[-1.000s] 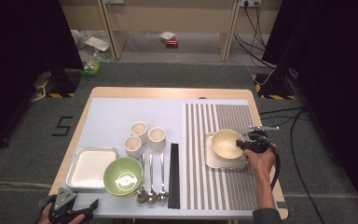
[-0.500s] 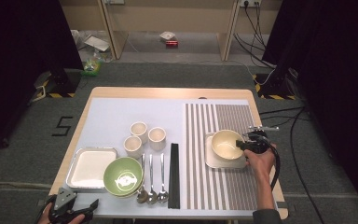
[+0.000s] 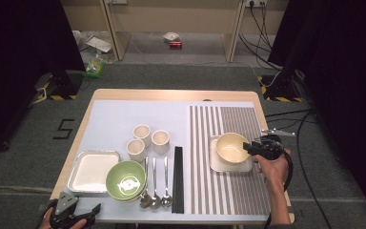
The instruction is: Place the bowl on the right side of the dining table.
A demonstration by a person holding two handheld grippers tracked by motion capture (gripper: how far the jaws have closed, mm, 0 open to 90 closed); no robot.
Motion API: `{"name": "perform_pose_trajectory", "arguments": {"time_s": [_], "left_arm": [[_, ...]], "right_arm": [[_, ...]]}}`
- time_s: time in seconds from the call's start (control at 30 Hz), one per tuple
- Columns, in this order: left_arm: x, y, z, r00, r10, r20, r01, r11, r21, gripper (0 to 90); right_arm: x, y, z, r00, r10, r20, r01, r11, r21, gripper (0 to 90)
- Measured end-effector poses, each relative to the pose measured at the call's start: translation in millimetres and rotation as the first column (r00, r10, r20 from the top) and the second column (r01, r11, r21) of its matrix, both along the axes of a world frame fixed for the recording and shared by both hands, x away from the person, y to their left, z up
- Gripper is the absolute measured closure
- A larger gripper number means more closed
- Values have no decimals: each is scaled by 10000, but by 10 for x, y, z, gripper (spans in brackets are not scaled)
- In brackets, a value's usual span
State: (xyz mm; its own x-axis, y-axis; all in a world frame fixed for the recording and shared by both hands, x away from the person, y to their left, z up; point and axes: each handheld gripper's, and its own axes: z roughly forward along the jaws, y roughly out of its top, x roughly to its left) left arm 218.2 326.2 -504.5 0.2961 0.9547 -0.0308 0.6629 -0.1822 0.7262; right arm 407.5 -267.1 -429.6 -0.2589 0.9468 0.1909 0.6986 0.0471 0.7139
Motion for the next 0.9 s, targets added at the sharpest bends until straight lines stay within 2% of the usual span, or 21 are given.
{"name": "perform_pose_trajectory", "arguments": {"time_s": [0.3, 0.4, 0.57, 0.67, 0.9], "left_arm": [[-1, -1, -3, 10000, 9, 26, -9, 10000, -42, 133], [1, -1, 0, 10000, -6, -8, 6, 10000, -7, 133], [0, 0, 0, 10000, -8, -3, 8, 10000, -10, 132], [-1, -2, -3, 10000, 0, 19, 0, 10000, -49, 133], [1, 1, 0, 10000, -12, -9, 12, 10000, -10, 132]], "right_arm": [[-186, 44, 98, 9994, 266, 233, -263, 9995, -166, 491], [-252, 65, 123, 9985, 347, 419, -344, 9994, -76, 486], [-353, 94, 143, 9982, 375, 460, -372, 9993, -71, 459], [-417, 100, 137, 9978, 421, 508, -417, 9991, -90, 433], [-544, 105, 84, 9974, 497, 527, -509, 9984, 229, 376]]}}
